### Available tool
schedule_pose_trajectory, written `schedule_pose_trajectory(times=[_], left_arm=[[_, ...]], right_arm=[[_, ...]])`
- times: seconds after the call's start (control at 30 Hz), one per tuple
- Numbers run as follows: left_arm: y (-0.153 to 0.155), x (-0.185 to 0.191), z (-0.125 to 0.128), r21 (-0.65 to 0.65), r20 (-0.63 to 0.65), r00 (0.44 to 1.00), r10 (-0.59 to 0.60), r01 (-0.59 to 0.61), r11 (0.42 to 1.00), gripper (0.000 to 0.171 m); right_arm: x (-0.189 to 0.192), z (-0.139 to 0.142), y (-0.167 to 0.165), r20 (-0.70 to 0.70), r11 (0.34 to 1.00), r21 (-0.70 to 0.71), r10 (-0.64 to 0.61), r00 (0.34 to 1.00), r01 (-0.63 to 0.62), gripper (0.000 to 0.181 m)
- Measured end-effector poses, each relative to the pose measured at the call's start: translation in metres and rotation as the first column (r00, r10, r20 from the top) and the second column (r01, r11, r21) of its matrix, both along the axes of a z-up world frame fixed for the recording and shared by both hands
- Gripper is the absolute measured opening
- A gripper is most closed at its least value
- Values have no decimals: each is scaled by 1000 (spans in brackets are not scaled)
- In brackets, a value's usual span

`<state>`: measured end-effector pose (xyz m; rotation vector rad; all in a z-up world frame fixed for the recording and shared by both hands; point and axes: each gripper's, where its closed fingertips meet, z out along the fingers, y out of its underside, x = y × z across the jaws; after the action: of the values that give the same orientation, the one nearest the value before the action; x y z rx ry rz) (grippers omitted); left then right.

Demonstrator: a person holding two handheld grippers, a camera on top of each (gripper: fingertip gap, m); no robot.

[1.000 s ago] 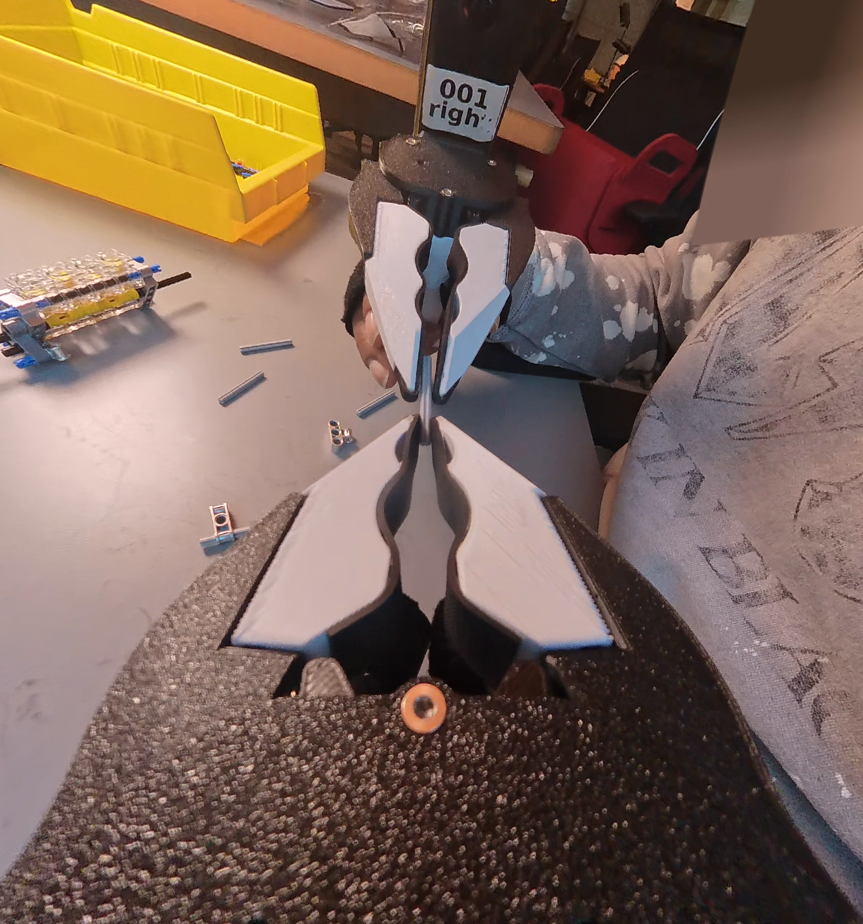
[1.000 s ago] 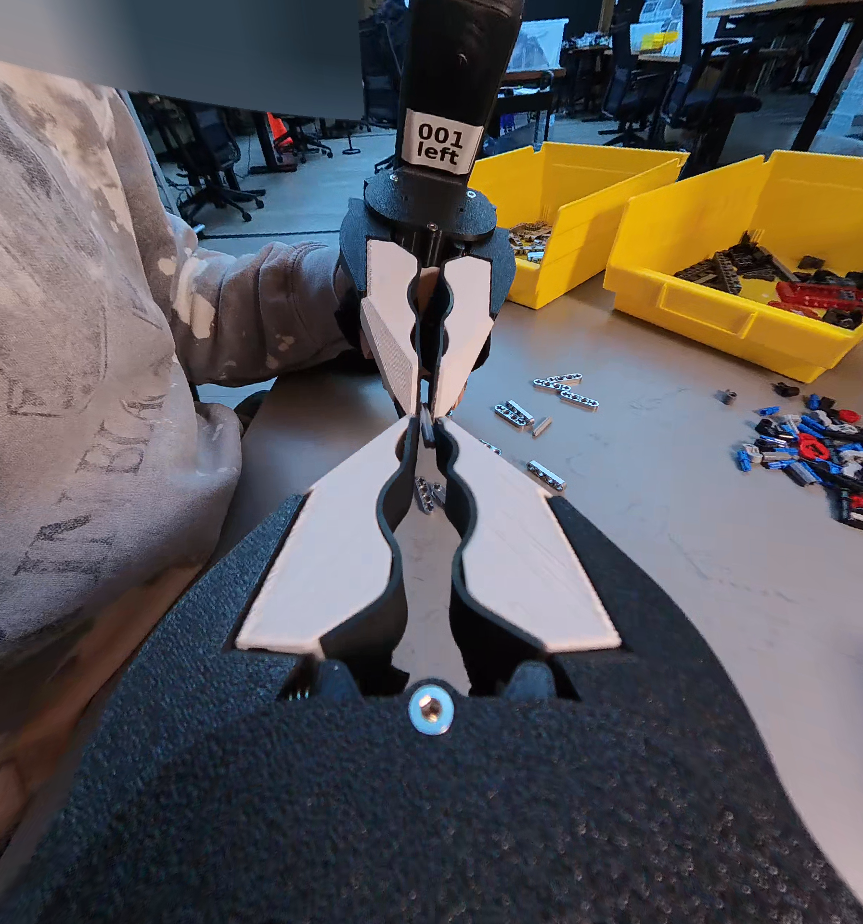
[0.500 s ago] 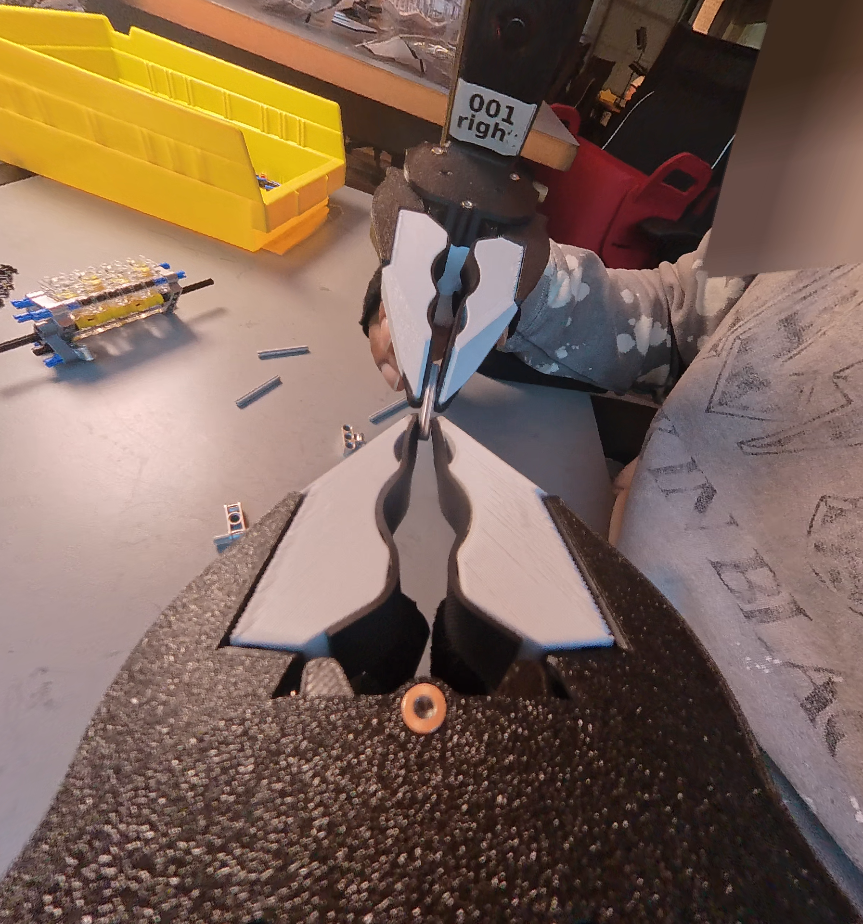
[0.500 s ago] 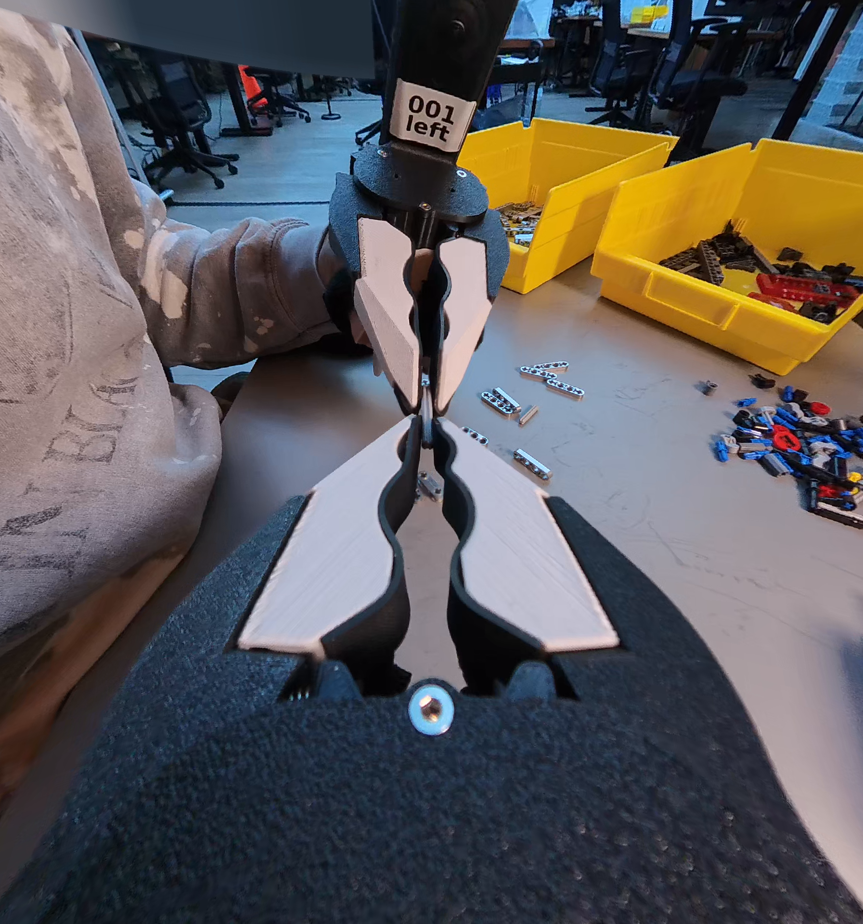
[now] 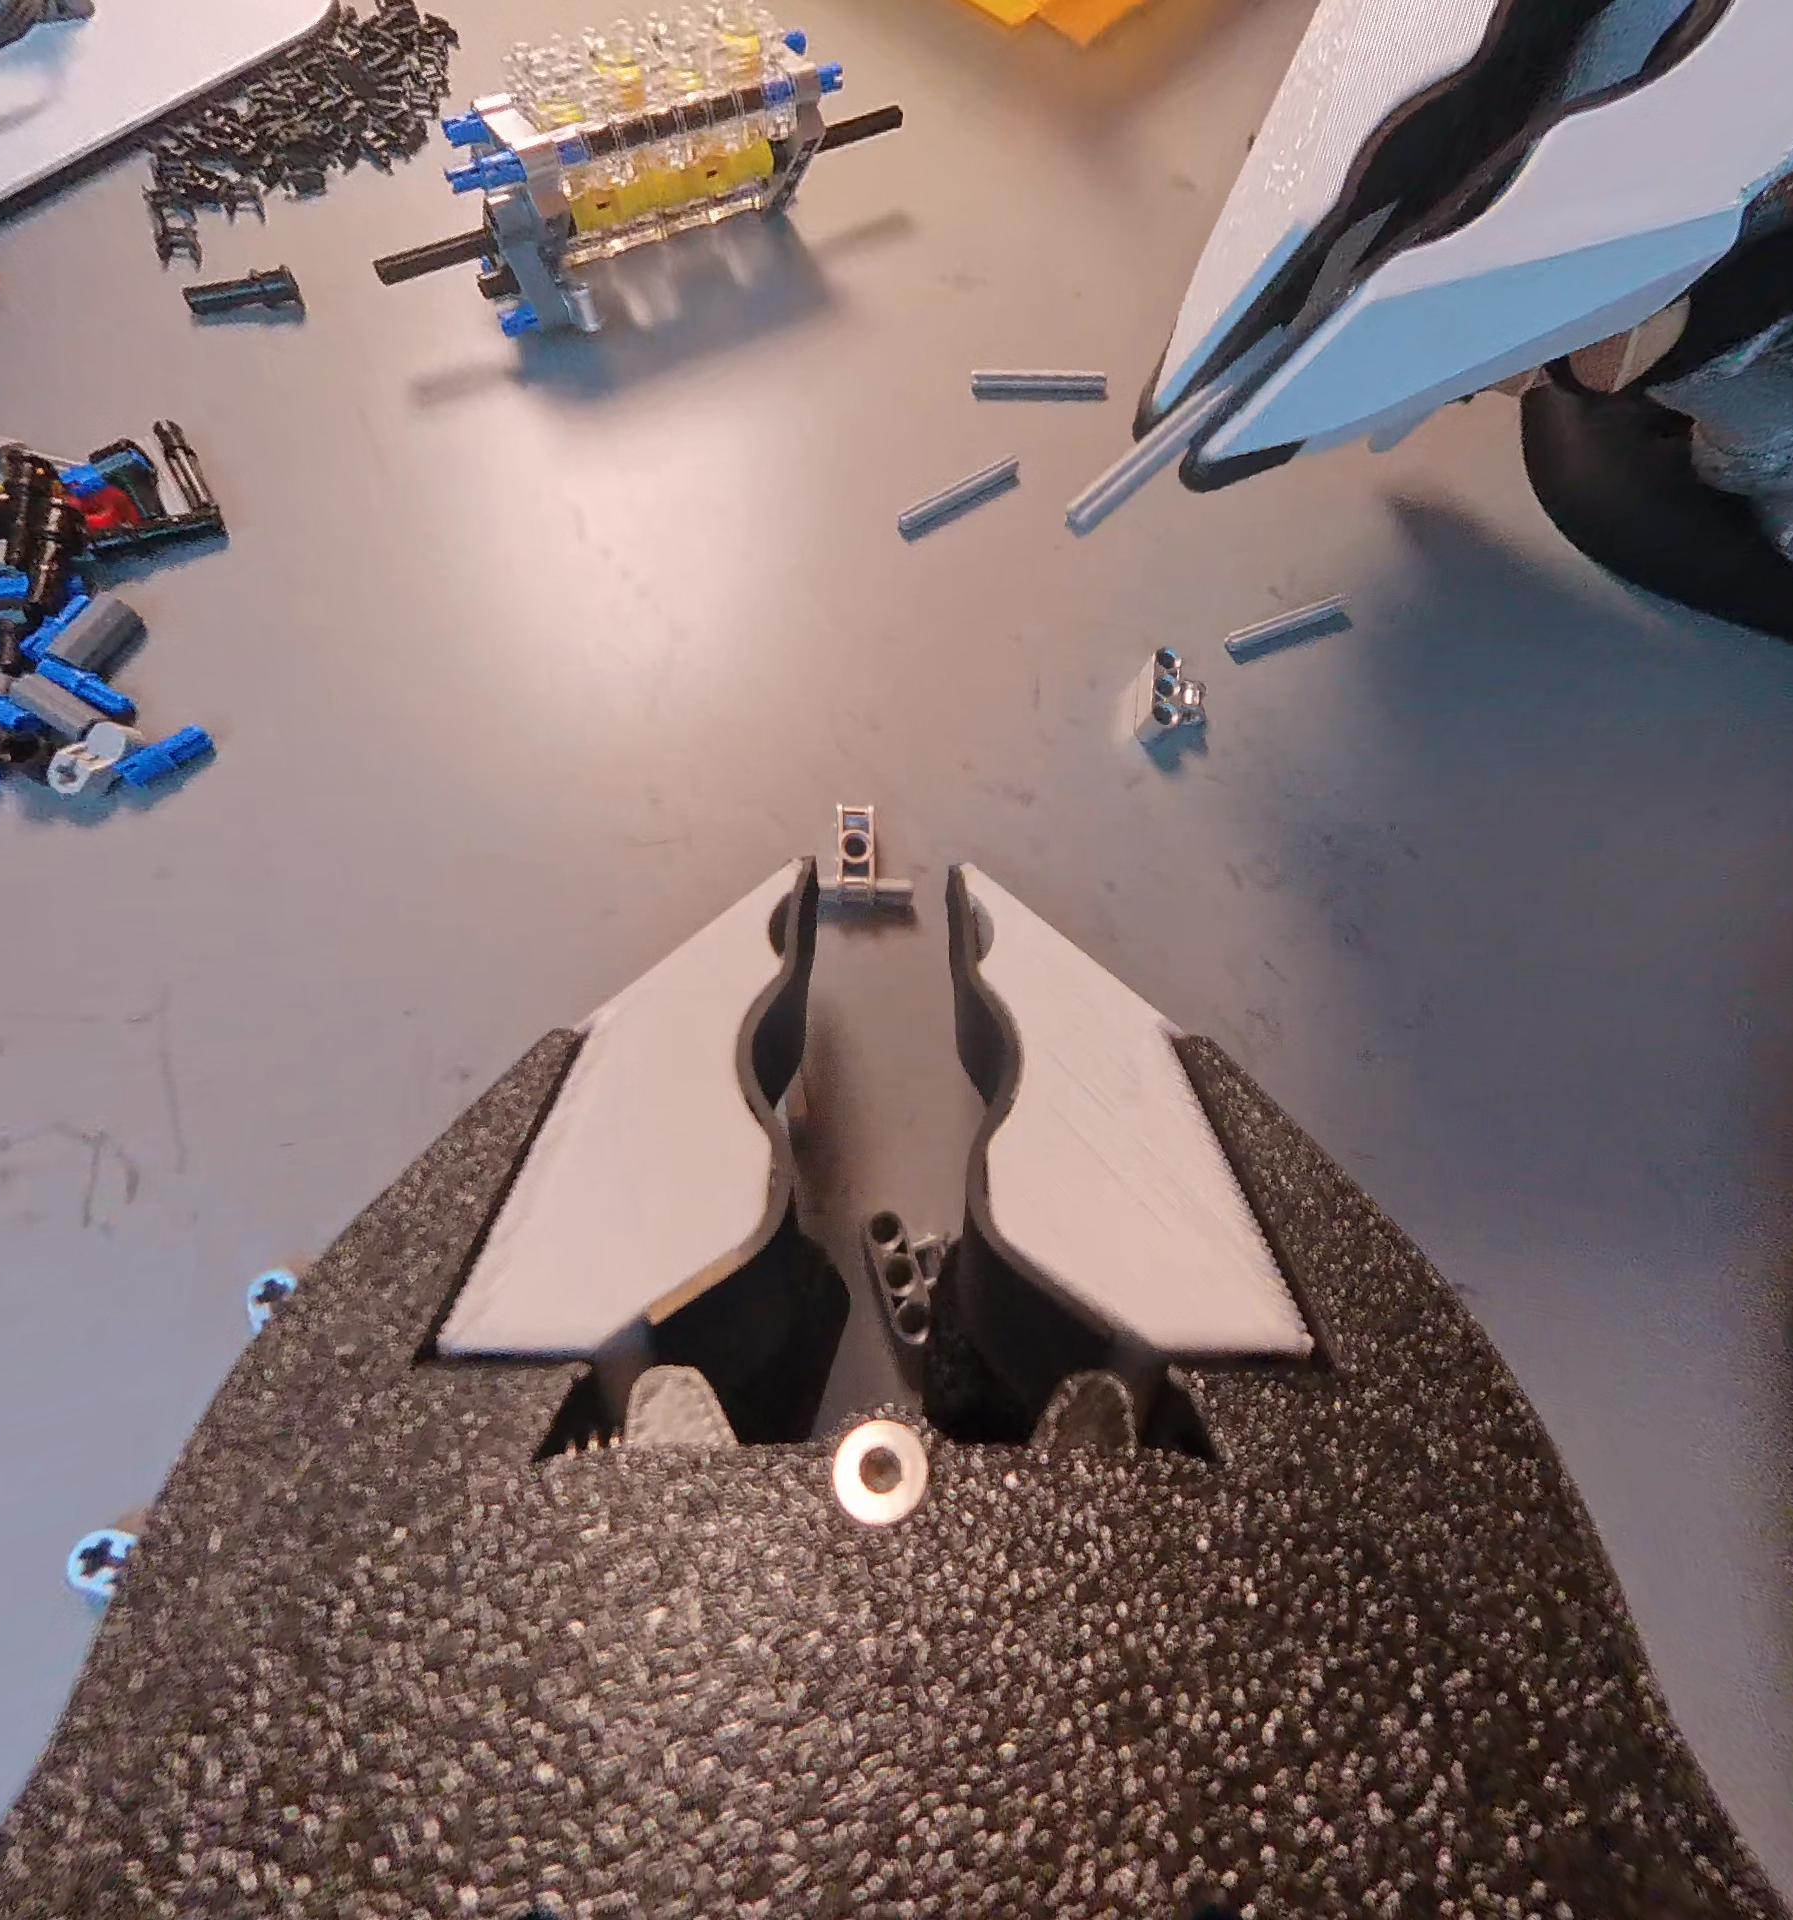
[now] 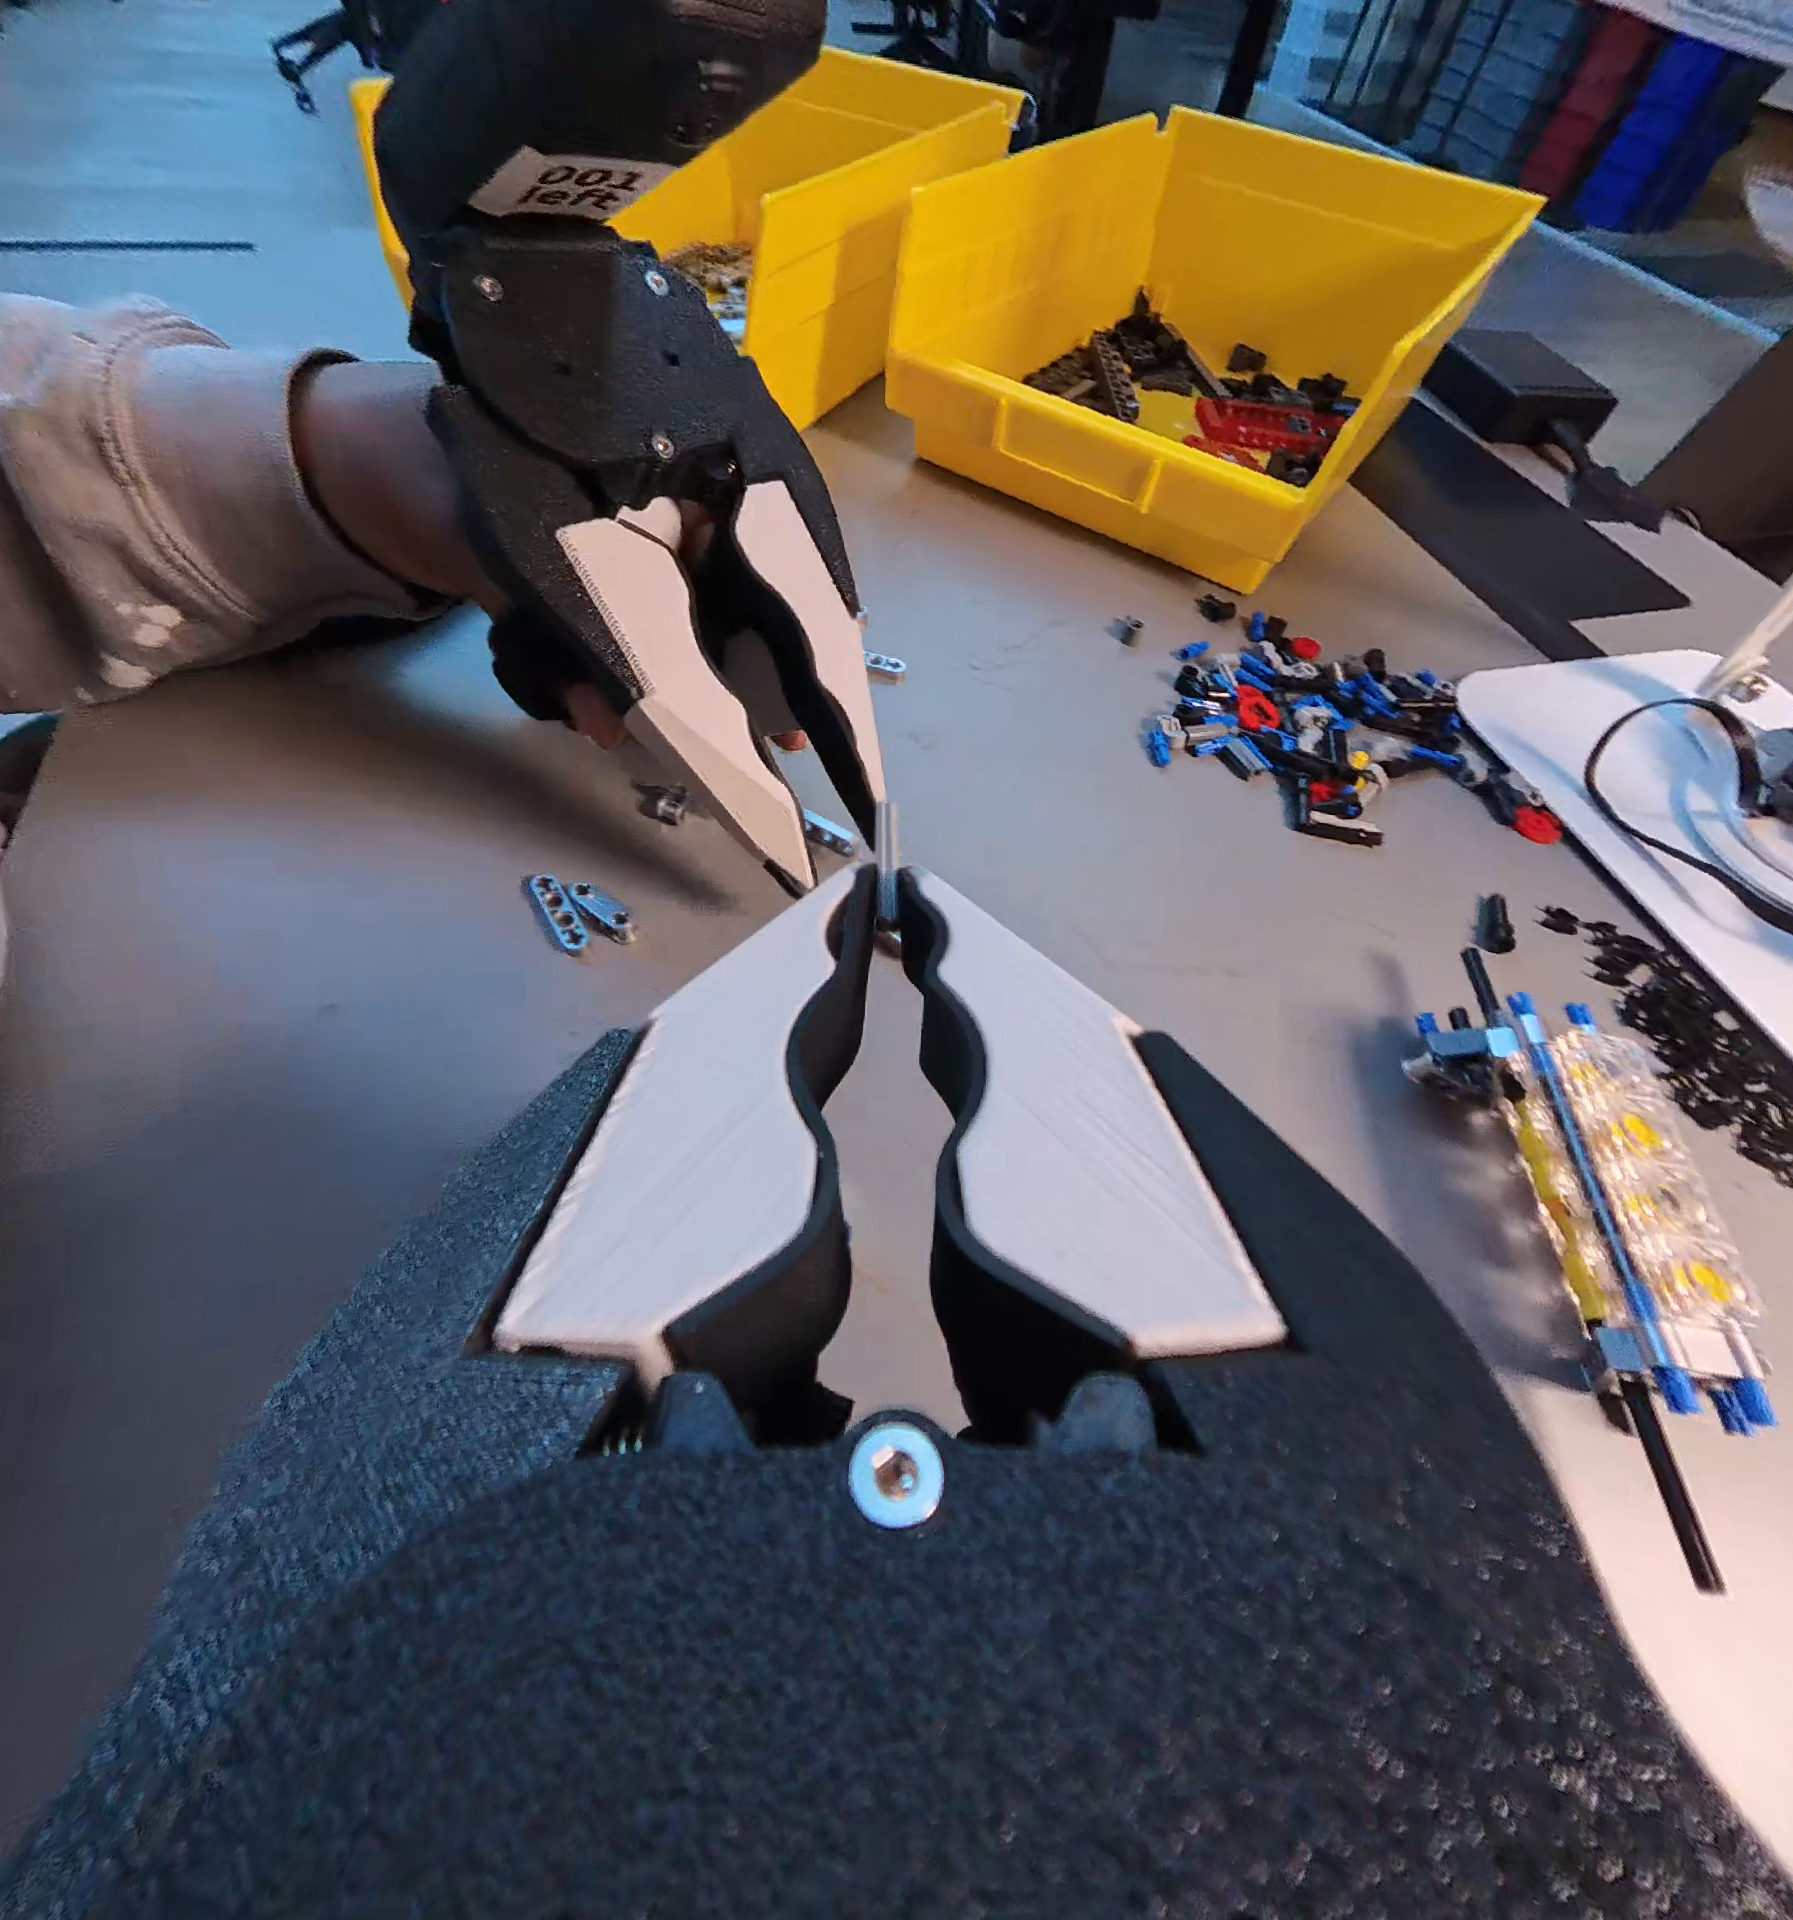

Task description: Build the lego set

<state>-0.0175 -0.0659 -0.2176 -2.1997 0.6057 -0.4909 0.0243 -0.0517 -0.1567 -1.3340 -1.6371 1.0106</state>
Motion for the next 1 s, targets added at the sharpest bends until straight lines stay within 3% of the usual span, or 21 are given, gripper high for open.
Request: schedule_pose_trajectory(times=[0.23,0.3,0.47,0.53,0.6,0.77,0.83,1.0], left_arm=[[13,2,-18,-68,-98,995,4,-11,998,18],[15,-2,-20,-57,-145,989,15,-23,998,8],[19,-5,-19,-13,-199,980,28,-31,999,5],[20,-1,-10,31,-124,991,40,-37,999,5],[23,6,14,92,50,997,52,-57,994,6],[29,9,67,189,389,918,76,-160,969,6],[31,10,75,210,437,896,83,-192,959,5],[35,15,79,272,395,911,121,-242,932,5]], right_arm=[[2,-1,11,11,998,10,-55,998,55,2],[2,1,11,8,998,18,-59,998,58,2],[2,6,13,-12,997,13,-79,997,79,2],[1,8,14,-25,996,12,-91,995,92,2],[-1,10,14,-46,994,15,-107,993,108,2],[-8,18,15,-113,986,50,-154,982,161,2],[-9,19,17,-126,980,61,-178,976,187,2],[-9,22,23,-152,974,50,-211,965,221,2]])
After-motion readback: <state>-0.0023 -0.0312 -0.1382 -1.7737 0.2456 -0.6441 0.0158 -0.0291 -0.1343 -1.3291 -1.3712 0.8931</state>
